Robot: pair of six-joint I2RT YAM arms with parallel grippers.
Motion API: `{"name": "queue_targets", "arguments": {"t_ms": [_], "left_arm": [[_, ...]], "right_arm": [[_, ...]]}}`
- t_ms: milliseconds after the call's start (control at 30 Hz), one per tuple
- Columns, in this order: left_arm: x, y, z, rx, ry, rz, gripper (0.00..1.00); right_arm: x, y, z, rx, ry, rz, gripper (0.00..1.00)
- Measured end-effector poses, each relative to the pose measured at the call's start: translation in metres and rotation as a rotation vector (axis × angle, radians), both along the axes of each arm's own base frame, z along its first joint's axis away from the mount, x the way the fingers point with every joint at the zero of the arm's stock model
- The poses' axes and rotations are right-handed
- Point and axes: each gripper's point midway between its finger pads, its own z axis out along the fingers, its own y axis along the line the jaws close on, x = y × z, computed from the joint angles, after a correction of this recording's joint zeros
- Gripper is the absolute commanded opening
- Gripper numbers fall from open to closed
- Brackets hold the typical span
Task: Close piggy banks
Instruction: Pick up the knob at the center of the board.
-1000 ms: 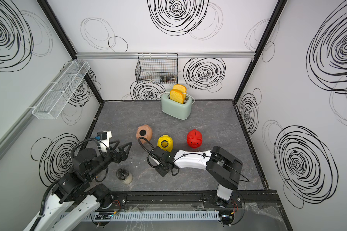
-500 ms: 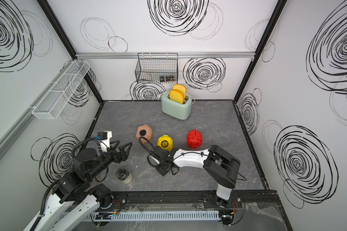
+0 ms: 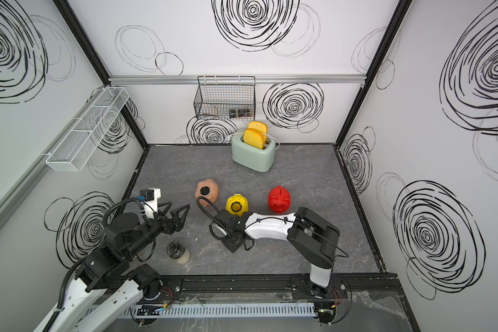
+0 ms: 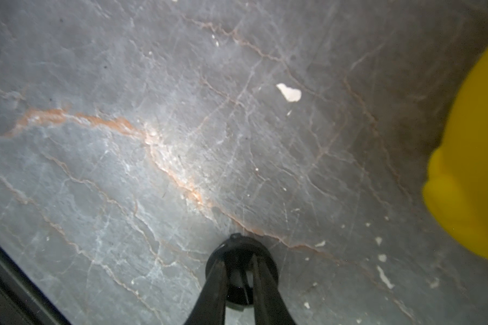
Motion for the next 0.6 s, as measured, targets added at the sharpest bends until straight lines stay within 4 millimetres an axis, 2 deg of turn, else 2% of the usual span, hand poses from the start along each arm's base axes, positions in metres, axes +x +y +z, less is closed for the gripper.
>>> {"name": "queue_targets", "arguments": {"t_ms": [600], "left_arm": [[0.0003, -0.0001, -0.0004, 0.001, 0.002, 0.0, 0.91]], "right_arm": [[0.0006, -0.001, -0.0008, -0.02, -0.007, -0.01, 0.08]]}}
